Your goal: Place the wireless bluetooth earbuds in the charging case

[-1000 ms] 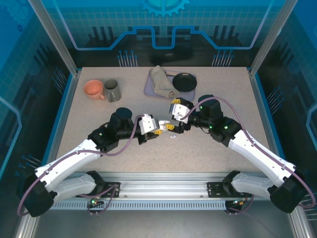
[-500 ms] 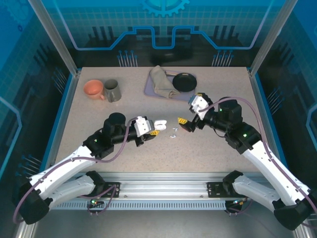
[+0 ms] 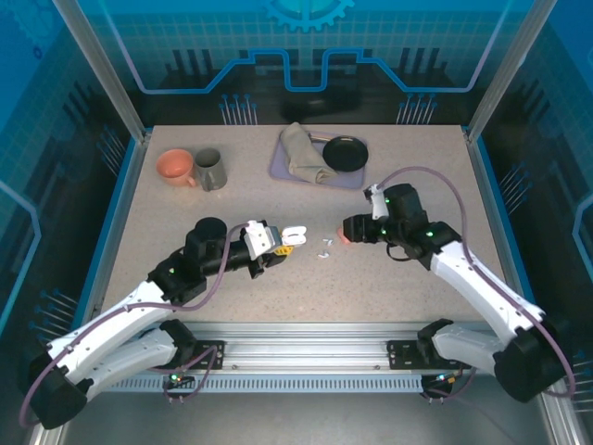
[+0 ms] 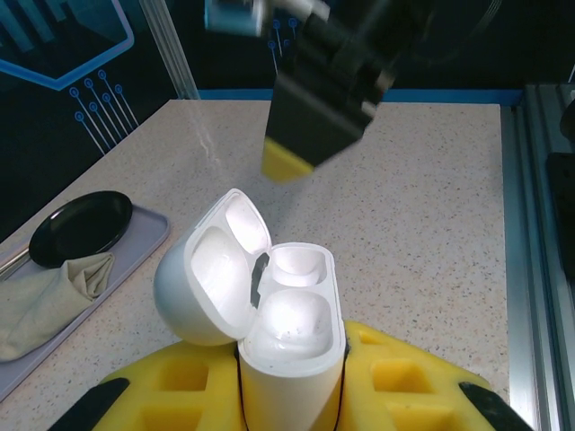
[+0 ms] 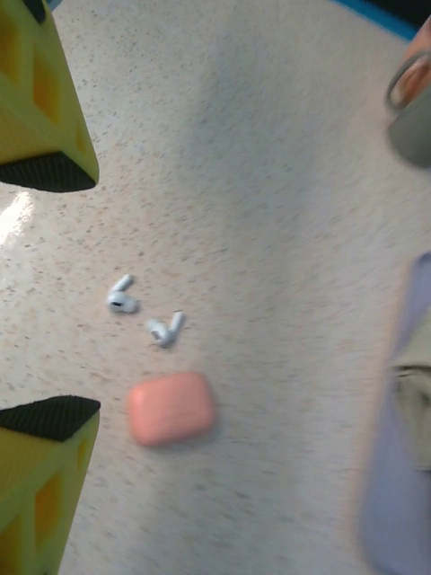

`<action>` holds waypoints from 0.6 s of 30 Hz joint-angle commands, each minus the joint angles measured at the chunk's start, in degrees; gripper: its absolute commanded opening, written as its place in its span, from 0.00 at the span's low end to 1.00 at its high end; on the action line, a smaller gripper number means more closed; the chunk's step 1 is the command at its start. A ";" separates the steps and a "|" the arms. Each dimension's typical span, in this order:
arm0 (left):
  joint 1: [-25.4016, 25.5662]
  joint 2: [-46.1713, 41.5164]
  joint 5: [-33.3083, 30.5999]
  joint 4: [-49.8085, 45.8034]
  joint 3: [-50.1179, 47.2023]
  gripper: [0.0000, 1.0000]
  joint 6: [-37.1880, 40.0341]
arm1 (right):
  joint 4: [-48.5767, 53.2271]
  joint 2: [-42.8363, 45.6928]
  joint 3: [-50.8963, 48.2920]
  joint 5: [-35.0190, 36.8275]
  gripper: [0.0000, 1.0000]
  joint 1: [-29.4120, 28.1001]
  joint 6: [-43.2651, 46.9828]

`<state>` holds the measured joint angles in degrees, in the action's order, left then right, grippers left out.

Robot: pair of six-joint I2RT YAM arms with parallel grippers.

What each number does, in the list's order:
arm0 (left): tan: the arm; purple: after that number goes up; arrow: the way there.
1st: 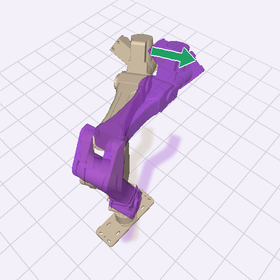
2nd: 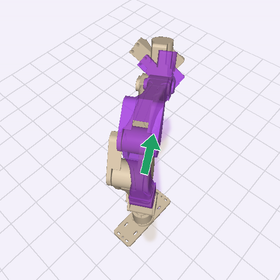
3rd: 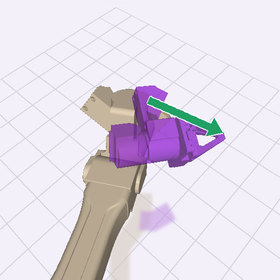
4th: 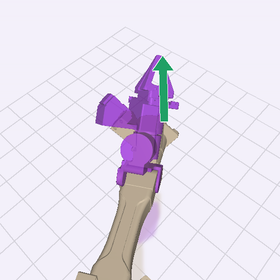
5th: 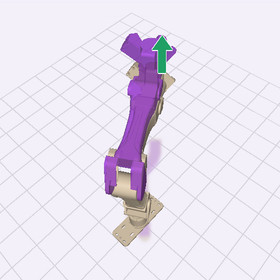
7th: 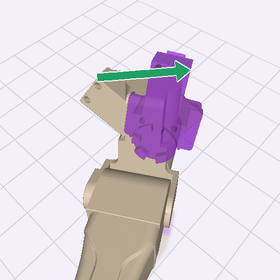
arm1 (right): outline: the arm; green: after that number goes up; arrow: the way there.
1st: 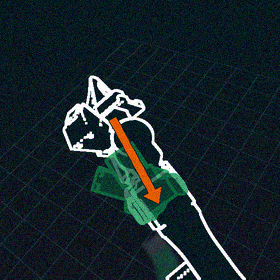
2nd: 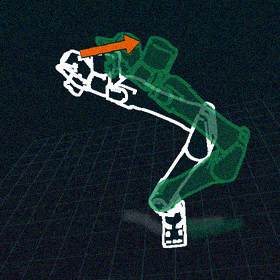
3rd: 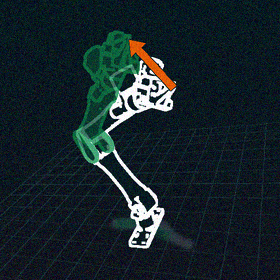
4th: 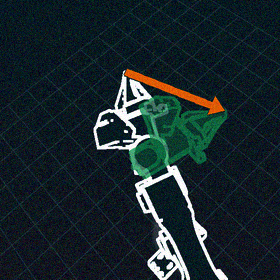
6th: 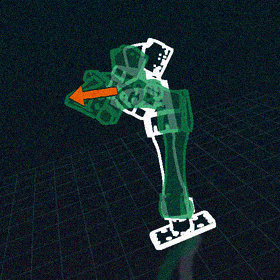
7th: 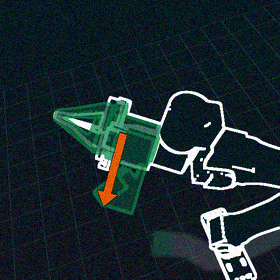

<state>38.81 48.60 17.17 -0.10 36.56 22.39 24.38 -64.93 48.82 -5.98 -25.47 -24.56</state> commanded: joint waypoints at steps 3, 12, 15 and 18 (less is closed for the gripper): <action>0.38 -1.57 -0.11 0.33 -0.17 0.00 -0.29 | -2.86 -5.43 -1.58 2.58 0.57 -3.39 -12.26; 0.35 -2.04 0.08 -0.53 -0.07 0.00 0.03 | -9.71 -16.14 -2.03 4.83 0.46 -5.86 -18.10; 0.38 -2.19 0.20 -0.75 -0.04 0.00 0.11 | -10.10 -19.93 -0.46 5.37 0.45 -6.07 -18.50; 0.38 -2.32 0.17 -1.08 0.18 0.00 0.35 | -10.23 -23.44 1.22 5.68 0.45 -6.12 -18.68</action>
<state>38.81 47.44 17.17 -0.30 36.56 22.44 15.68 -86.32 47.62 -1.52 -30.83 -41.63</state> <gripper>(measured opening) 0.240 0.451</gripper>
